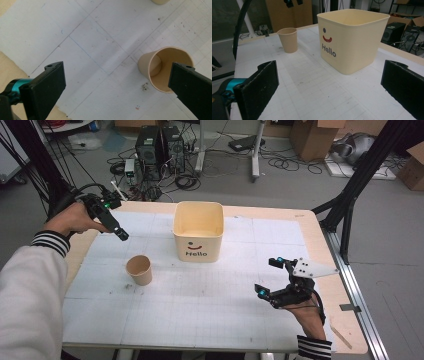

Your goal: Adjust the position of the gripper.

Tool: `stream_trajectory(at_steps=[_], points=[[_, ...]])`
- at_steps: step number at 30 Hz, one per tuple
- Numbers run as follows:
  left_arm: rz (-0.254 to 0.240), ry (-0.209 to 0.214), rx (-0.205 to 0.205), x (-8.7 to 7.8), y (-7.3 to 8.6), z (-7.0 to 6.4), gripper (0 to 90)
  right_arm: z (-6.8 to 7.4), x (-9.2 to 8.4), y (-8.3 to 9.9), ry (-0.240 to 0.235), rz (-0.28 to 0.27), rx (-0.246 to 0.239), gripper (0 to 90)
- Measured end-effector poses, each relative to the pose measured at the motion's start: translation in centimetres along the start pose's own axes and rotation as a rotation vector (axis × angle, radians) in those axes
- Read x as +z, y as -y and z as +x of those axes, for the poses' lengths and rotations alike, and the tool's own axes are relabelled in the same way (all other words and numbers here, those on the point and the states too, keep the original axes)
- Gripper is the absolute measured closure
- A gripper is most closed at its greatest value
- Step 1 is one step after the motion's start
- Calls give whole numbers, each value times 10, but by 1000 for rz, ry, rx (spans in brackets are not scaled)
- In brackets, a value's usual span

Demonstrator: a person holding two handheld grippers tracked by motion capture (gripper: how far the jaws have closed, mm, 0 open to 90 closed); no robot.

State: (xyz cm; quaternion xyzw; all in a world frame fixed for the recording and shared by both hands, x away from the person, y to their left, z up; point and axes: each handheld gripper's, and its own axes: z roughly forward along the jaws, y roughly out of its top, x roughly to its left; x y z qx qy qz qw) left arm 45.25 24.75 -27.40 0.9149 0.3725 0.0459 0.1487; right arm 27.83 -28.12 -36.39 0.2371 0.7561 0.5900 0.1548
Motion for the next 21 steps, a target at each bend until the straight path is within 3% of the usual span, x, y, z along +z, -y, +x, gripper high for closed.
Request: stream_trajectory(at_steps=[4, 13, 21], points=[[-6, 1, -5, 0, 0, -1, 18, 0, 0, 0, 0, 2, 3, 2], [7, 8, 27, 0, -1, -5, 18, 0, 0, 0, 0, 3, 4, 2], [12, 30, 87, -2, -3, -17, 18, 0, 0, 0, -1, 3, 3, 2]])
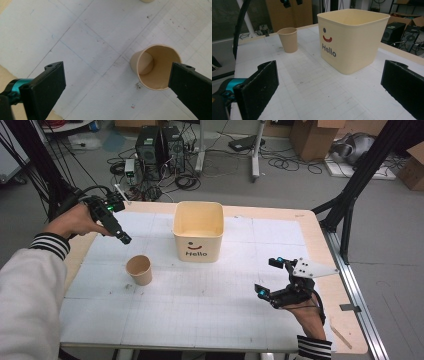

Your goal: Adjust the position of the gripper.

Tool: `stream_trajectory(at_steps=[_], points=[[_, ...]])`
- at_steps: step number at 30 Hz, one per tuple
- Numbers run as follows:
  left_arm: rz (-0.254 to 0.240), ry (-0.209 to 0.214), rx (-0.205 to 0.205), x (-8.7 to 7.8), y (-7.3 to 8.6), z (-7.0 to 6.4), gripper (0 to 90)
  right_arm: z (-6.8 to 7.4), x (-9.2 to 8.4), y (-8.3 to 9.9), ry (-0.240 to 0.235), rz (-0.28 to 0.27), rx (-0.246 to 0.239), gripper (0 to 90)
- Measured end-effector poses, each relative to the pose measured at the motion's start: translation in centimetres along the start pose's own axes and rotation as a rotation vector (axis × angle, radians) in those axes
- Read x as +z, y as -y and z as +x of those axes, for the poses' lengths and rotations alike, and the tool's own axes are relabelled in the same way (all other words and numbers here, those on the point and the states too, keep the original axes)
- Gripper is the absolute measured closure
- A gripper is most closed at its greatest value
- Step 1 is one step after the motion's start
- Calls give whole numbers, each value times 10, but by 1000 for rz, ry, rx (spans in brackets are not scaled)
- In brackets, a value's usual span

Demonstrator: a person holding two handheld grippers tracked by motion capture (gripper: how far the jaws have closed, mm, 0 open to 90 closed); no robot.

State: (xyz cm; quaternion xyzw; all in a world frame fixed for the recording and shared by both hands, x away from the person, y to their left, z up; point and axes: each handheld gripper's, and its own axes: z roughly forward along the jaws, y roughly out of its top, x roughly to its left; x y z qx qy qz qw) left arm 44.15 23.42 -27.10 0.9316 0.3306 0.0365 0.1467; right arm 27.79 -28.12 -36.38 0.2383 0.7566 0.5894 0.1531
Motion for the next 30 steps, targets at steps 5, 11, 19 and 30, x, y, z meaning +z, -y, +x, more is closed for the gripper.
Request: stream_trajectory(at_steps=[5, 11, 19, 30], points=[[1, 9, 27, -1, -1, -6, 18, 0, 0, 0, 0, 2, 0, 2], [2, 25, 74, -3, -1, -16, 17, 0, 0, 0, 0, 0, -6, 2], [16, 53, 143, -1, -5, -34, 17, 0, 1, 0, -1, -2, -7, 2], [49, 63, 219, 4, -10, -52, 17, 0, 1, 0, -2, 0, -6, 2]])
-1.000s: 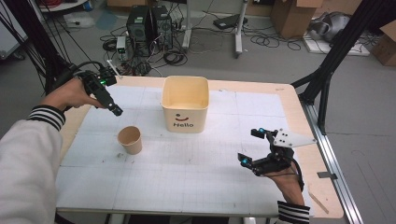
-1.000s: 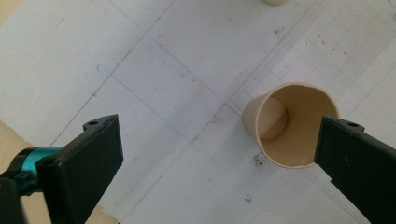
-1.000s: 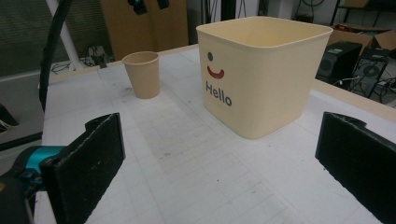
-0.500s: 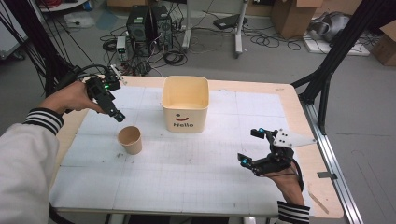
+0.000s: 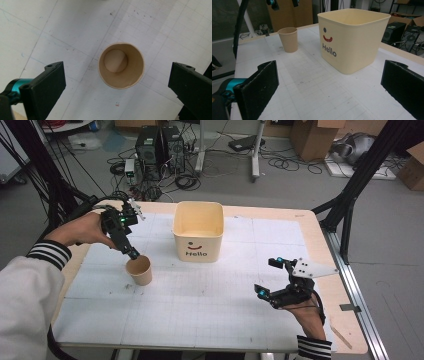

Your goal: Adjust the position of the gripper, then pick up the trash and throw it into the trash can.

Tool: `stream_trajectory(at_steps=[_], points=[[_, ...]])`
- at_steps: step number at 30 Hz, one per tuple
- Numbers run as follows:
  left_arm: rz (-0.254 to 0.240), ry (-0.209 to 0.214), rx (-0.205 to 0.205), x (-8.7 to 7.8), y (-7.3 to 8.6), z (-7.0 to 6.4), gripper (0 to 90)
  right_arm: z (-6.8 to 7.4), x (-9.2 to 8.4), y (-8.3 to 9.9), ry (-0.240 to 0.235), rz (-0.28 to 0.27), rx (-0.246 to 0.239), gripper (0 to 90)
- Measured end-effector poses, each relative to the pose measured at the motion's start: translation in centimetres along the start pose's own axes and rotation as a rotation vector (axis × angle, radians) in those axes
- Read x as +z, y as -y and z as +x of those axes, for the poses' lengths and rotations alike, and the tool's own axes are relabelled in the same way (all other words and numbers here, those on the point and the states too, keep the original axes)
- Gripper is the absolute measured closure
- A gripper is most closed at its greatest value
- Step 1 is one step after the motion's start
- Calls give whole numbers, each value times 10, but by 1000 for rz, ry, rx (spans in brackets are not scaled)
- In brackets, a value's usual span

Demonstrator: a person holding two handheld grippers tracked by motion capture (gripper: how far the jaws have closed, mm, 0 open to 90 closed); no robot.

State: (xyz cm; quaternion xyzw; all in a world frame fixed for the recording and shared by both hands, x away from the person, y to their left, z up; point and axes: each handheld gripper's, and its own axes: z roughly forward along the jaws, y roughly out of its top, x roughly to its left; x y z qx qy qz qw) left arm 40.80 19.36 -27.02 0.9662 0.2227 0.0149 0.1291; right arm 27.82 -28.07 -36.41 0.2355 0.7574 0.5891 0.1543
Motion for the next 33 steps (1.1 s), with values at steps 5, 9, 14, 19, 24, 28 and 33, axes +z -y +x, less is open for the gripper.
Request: stream_trajectory(at_steps=[5, 9, 14, 19, 24, 28, 33], points=[[6, 5, 1, 1, -1, -2, 18, 0, 0, 0, 1, -1, -2, 2], [9, 5, -1, 1, 0, -2, 17, 0, 0, 0, 0, 1, 0, 2], [12, -1, 1, 1, 0, 0, 17, 0, 1, 0, 1, 4, -4, 2], [12, 3, -3, 2, 1, 0, 18, 0, 0, 0, -1, 5, 7, 2], [12, 4, 2, 3, 0, 0, 17, 0, 0, 0, 0, 7, 3, 2], [16, -5, 8, 4, 0, 0, 17, 0, 0, 0, 1, 6, 4, 2], [12, -7, 14, 5, 0, -1, 17, 0, 0, 0, -1, 6, 4, 2]])
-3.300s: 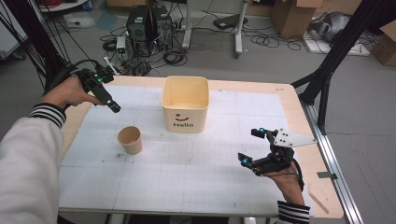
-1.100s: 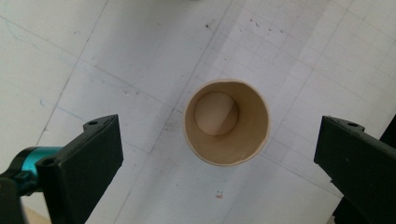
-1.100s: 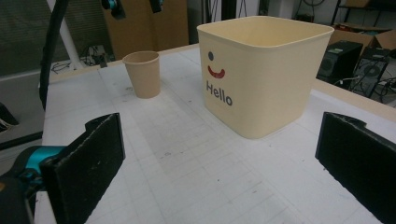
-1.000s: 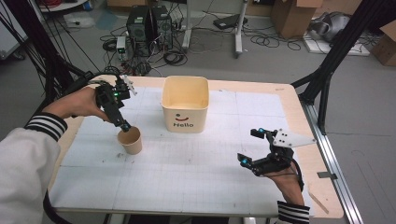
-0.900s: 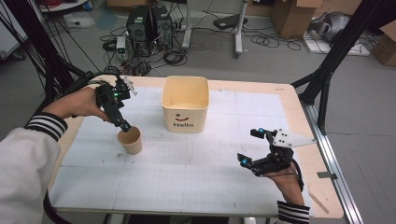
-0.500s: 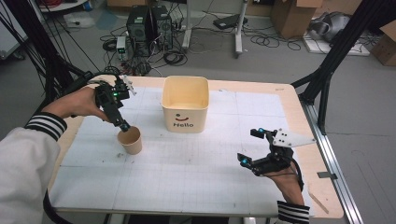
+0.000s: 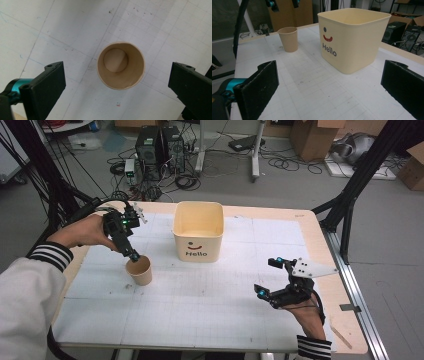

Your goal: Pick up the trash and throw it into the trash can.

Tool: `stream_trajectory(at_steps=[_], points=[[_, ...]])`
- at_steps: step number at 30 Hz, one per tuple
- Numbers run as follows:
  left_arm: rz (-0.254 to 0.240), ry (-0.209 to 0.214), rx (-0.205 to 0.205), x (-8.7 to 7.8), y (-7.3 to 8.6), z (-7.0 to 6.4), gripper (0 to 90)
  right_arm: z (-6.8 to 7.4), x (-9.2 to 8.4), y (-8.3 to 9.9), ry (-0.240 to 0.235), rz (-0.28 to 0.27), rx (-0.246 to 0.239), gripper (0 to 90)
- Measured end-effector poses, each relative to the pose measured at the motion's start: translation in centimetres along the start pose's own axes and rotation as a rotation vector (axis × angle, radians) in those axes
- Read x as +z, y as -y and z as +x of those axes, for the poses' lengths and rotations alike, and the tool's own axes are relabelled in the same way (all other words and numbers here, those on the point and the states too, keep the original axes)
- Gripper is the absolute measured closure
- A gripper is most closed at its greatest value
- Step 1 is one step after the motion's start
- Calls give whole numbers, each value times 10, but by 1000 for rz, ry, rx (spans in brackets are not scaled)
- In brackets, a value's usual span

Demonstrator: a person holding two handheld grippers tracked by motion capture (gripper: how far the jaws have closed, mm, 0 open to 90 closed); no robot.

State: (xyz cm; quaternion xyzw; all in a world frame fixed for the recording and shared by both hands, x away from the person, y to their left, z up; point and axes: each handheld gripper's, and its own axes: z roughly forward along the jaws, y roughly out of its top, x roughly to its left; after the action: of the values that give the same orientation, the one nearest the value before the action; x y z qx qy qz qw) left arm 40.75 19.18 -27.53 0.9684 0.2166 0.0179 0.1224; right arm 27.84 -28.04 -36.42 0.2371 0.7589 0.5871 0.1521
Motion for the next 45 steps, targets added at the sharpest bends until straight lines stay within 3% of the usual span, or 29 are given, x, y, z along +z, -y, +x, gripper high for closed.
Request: stream_trajectory(at_steps=[19, 29, 45], points=[[2, 8, 0, 24, 9, -3, 17, 0, 0, 0, 0, -8, -4, 2], [7, -12, 7, 38, 14, -4, 17, 0, -1, 0, -1, -7, 0, 2], [17, 2, 3, 57, 18, -9, 17, 0, -1, 0, -1, -5, 2, 2]])
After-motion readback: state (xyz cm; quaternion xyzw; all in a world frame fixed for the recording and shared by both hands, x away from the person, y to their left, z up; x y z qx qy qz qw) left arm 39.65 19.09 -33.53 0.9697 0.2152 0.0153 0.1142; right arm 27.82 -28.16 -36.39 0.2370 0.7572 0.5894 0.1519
